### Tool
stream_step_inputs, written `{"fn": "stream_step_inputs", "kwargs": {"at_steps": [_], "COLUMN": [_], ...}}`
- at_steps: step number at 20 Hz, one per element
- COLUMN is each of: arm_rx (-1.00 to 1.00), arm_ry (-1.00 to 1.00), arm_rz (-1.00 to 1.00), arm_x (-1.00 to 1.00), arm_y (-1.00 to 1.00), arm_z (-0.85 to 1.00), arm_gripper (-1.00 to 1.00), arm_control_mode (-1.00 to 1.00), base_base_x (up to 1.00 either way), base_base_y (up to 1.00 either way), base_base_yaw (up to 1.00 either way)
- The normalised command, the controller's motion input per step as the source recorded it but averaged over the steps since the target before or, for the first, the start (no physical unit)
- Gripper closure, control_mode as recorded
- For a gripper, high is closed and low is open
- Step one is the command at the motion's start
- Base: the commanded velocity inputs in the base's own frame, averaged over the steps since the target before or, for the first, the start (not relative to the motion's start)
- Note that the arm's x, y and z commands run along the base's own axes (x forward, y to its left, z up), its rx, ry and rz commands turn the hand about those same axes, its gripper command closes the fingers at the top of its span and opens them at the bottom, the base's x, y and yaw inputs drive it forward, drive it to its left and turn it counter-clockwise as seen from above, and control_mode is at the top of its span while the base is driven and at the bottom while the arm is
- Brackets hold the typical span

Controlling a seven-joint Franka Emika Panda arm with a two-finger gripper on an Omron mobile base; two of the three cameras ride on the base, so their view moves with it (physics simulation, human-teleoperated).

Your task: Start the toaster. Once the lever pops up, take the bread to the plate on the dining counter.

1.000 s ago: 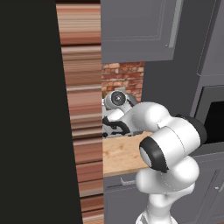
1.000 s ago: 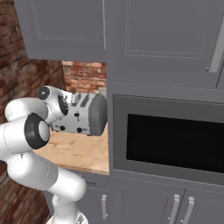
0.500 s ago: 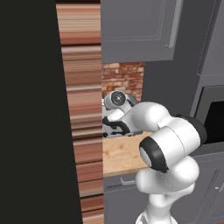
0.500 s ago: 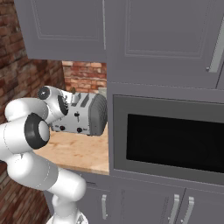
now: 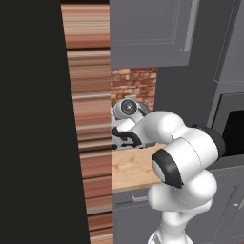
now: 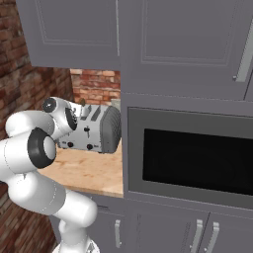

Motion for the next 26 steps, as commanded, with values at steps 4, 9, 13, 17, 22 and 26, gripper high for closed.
{"fn": "stream_step_inputs", "kwargs": {"at_steps": [4, 9, 13, 17, 22, 26], "arm_rx": [0.0, 0.0, 0.0, 0.0, 0.0, 0.0], "arm_ry": [0.0, 0.0, 0.0, 0.0, 0.0, 0.0], "arm_rz": [0.0, 0.0, 0.0, 0.0, 0.0, 0.0], "arm_x": [0.0, 0.0, 0.0, 0.0, 0.0, 0.0], "arm_y": [0.0, 0.0, 0.0, 0.0, 0.0, 0.0], "arm_z": [0.0, 0.0, 0.0, 0.0, 0.0, 0.0], "arm_gripper": [-1.0, -1.0, -1.0, -1.0, -1.0, -1.0], "arm_control_mode": [-1.0, -1.0, -1.0, -1.0, -1.0, -1.0], "base_base_x": [0.0, 0.0, 0.0, 0.0, 0.0, 0.0], "base_base_y": [0.0, 0.0, 0.0, 0.0, 0.0, 0.0], "base_base_yaw": [0.0, 0.0, 0.0, 0.0, 0.0, 0.0]}}
